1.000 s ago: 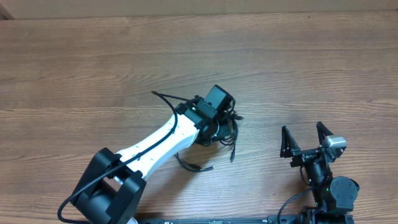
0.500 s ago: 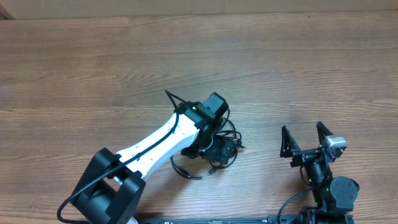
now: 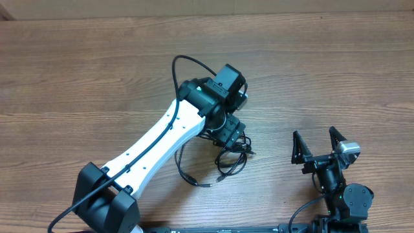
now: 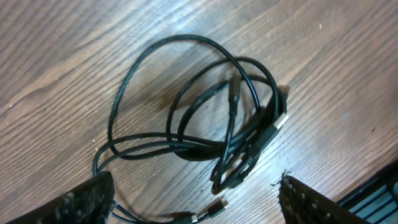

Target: Untangle cables

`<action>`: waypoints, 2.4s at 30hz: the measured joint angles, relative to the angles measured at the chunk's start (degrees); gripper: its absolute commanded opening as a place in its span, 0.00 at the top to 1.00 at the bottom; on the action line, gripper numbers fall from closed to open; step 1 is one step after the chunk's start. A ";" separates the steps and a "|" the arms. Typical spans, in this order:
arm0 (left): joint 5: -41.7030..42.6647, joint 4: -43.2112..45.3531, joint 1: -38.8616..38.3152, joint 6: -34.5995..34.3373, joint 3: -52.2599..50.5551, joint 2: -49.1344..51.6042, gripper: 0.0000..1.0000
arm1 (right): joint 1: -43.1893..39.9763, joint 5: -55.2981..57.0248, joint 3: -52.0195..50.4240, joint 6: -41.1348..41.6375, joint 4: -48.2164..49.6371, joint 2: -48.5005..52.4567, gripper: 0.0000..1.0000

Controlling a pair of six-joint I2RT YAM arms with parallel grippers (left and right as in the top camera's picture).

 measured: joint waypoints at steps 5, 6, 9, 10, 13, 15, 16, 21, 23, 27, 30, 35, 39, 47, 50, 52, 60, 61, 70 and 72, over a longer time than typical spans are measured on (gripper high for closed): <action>2.25 3.72 -0.22 2.69 -5.44 -0.02 0.21 | -0.02 0.00 0.00 -0.04 -0.02 0.00 0.00; 3.08 4.55 -0.22 2.71 -6.45 -0.02 0.21 | -0.02 0.02 0.00 -0.02 -0.02 0.00 0.00; 6.86 8.66 -0.22 3.41 -10.49 0.00 0.21 | -0.02 0.02 0.00 -0.02 0.00 0.00 0.00; 7.67 9.20 -0.24 3.50 -11.30 0.00 0.20 | -0.02 0.00 0.00 -0.04 0.02 0.00 0.00; 9.33 9.27 -0.24 3.28 -12.66 0.00 0.14 | -0.02 0.02 0.00 -0.04 0.00 0.00 0.00; 9.99 9.29 -0.24 2.25 -12.70 0.00 0.11 | -0.02 0.02 0.00 -0.02 0.02 0.00 0.00; 10.19 9.31 -0.22 1.86 -12.70 0.00 0.11 | -0.02 0.02 0.00 -0.04 0.02 0.00 0.00; 10.86 6.88 -0.22 -1.46 -12.55 0.00 0.00 | -0.02 0.02 0.00 -0.02 0.00 0.00 0.00; 10.88 2.93 -0.22 -2.60 -11.52 0.00 0.00 | -0.02 0.02 0.00 -0.04 0.02 0.00 0.00; 10.84 -3.02 -0.22 -3.21 -6.36 0.11 0.00 | -0.02 0.02 0.00 -0.02 0.00 0.00 0.00; 10.86 -4.17 -0.22 -3.63 -2.84 0.09 0.00 | -0.02 0.02 0.00 -0.04 0.02 0.00 0.00; 10.86 -4.28 -0.22 -4.39 -2.64 0.09 0.00 | -0.02 -1.20 0.00 1.01 1.18 0.00 0.00; 10.84 -4.04 -0.22 -5.38 -2.60 0.09 0.00 | -0.02 -10.82 0.00 11.32 0.81 0.00 0.00; 10.84 -4.31 0.24 -5.31 4.28 0.09 0.01 | -0.02 -32.02 0.00 43.01 0.76 0.00 0.00; 10.84 -4.31 0.59 -5.29 8.00 0.09 0.01 | 0.00 -34.03 0.00 49.57 0.92 0.00 0.00; 10.84 -4.35 0.61 -5.29 9.55 0.09 0.00 | -0.02 -34.07 0.00 51.56 1.31 0.00 0.00; 5.62 -0.70 0.70 -6.69 9.79 -2.10 0.01 | -0.02 -30.99 0.63 52.72 -4.92 0.07 0.01; 4.79 0.66 0.70 -7.10 9.79 -2.73 0.00 | -0.02 -30.58 1.16 52.85 -6.12 0.20 0.01; 1.92 7.17 1.07 -10.62 10.10 -6.23 0.00 | -0.02 -20.02 18.25 47.34 -35.15 8.11 0.01; 1.88 5.95 1.09 -11.02 10.14 -6.23 0.00 | -0.02 -17.35 23.39 46.14 -40.59 10.73 0.01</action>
